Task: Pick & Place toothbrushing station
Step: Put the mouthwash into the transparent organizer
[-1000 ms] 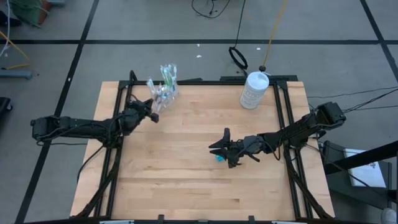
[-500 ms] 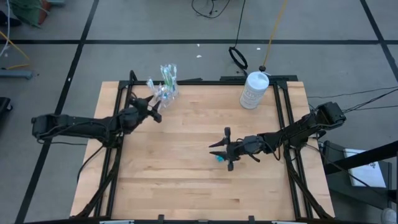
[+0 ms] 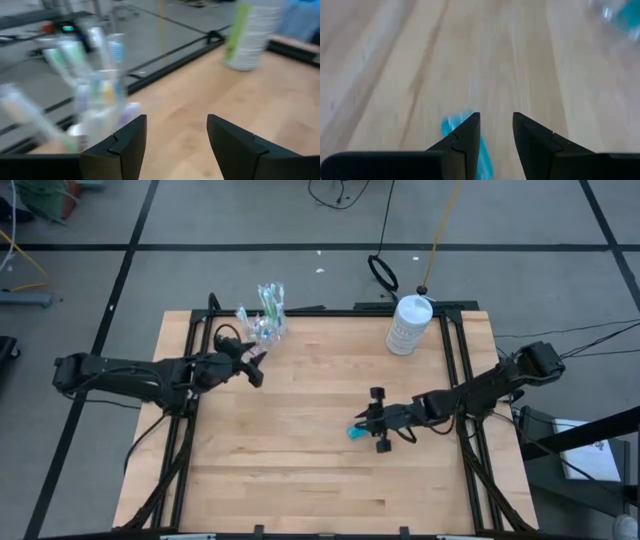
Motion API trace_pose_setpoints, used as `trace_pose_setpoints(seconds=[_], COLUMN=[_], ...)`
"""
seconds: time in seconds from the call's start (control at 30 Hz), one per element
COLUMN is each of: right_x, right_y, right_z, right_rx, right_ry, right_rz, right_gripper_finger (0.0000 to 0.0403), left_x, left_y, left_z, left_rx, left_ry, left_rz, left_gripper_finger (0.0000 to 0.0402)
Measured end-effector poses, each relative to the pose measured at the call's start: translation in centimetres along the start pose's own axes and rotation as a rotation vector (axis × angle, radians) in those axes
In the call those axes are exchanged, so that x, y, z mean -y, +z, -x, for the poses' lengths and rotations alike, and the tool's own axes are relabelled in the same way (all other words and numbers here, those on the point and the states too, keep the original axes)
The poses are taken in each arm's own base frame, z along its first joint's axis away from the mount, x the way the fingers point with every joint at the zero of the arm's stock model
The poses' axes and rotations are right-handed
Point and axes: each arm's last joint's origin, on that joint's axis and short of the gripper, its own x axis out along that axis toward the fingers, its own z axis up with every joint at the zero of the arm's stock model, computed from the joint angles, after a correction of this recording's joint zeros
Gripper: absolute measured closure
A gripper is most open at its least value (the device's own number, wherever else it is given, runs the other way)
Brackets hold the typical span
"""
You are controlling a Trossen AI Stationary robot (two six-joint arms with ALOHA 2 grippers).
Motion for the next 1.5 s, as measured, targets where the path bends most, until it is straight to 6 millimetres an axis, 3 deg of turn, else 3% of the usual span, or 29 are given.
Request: trace_pose_setpoints(seconds=[0.27, 0.4, 0.5, 0.77, 0.9, 1.07, 1.3, 1.5], right_x=[0.9, 0.8, 0.7, 0.3, 0.2, -0.4, -1.6, -1.8], right_y=[-1.7, -2.9, -4.1, -7.5, -8.9, -7.5, -3.3, -1.7], right_z=[4.0, 4.4, 3.8, 2.4, 2.2, 1.5, 0.2, 0.4], right_rx=[-0.247, -0.296, -0.235, 0.133, 0.186, 0.270, 0.361, 0.442], right_ry=[0.033, 0.065, 0.079, 0.111, 0.102, 0.163, 0.100, 0.052], right_rz=[-0.205, -0.278, -0.196, -0.082, -0.045, -0.046, 0.204, 0.182], right_gripper_finger=[0.0293, 0.0293, 0.0293, 0.0293, 0.0293, 0.0293, 0.0285, 0.0294], left_x=[1.3, 2.1, 2.6, 3.7, 4.2, 4.6, 4.8, 5.0], left_y=[0.2, 0.5, 0.9, 0.4, 0.4, 0.3, 0.3, 0.2], left_z=[0.8, 1.2, 1.2, 0.4, -0.1, -0.6, -0.7, -0.7], left_rx=[0.024, 0.035, 0.070, 0.067, 0.077, 0.099, 0.103, 0.083], left_ry=[-0.139, -0.260, -0.297, -0.305, -0.307, -0.308, -0.327, -0.394], left_rz=[0.057, 0.092, 0.093, 0.083, 0.092, 0.032, 0.021, 0.013], left_gripper_finger=[0.0188, 0.0188, 0.0188, 0.0188, 0.0188, 0.0188, 0.0188, 0.0188])
